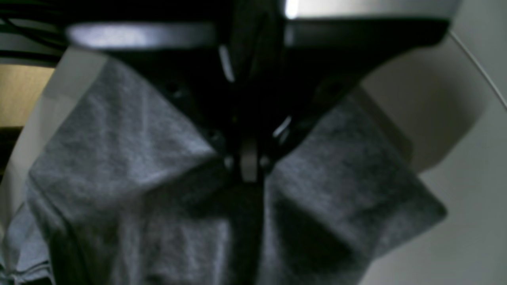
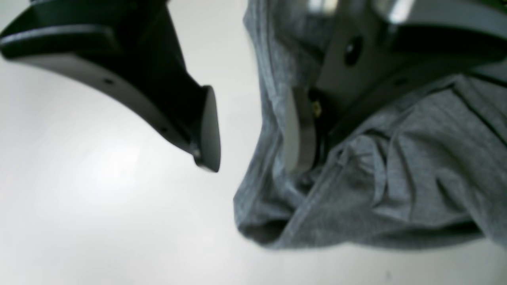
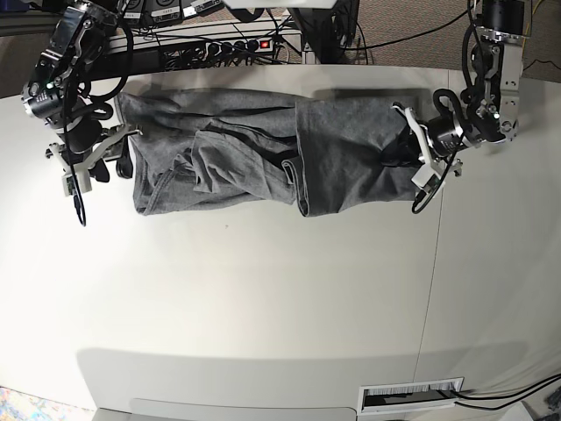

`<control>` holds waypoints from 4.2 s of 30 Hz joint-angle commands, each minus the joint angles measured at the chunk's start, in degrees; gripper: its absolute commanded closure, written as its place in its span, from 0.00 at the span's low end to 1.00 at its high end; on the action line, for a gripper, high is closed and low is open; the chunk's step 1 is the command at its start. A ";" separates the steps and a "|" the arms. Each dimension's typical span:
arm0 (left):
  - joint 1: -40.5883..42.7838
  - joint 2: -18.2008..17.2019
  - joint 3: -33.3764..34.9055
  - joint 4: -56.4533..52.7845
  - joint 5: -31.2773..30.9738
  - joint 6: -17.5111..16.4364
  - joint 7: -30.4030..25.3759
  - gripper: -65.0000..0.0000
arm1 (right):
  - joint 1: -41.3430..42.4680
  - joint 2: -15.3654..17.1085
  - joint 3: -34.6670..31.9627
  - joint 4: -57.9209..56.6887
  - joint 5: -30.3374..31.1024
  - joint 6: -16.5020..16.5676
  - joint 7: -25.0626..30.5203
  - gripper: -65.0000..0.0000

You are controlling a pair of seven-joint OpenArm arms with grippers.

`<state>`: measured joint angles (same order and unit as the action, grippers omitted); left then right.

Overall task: Fold the T-shirt properly
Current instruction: 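Release the left gripper and regrasp the right gripper's end of the strip, then lift the strip end with the right gripper and fold it over the left gripper's fold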

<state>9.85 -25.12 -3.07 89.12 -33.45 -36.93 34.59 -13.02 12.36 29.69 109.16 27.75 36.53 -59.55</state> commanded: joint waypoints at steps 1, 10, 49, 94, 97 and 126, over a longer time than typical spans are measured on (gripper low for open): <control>0.15 -0.74 -0.04 -0.04 1.73 0.85 2.89 1.00 | 0.46 0.63 0.42 0.04 2.16 -0.37 0.96 0.57; 0.20 -0.44 -0.04 -0.04 1.53 -1.88 2.86 1.00 | 0.50 -1.14 0.46 -3.04 10.75 -0.37 0.13 0.57; 0.81 -0.42 -0.04 -0.04 1.75 -1.92 1.33 1.00 | 9.31 -1.27 -1.90 -23.85 14.97 -0.44 -15.15 0.41; 0.59 3.39 10.93 -0.04 5.77 -1.44 -2.36 1.00 | 11.96 -4.68 -7.61 -3.13 35.89 3.47 -20.04 1.00; 0.28 3.39 12.72 -0.02 6.47 -1.46 -3.82 1.00 | 11.93 -7.58 -7.63 -3.13 39.76 3.47 -20.45 1.00; 0.81 -6.58 4.50 27.08 -0.20 3.30 10.69 1.00 | 12.24 -16.81 -30.25 -3.13 18.69 3.47 -2.43 1.00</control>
<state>10.96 -31.03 1.74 115.55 -33.19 -33.67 45.93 -1.74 -4.16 -0.45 105.01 44.97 39.51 -64.01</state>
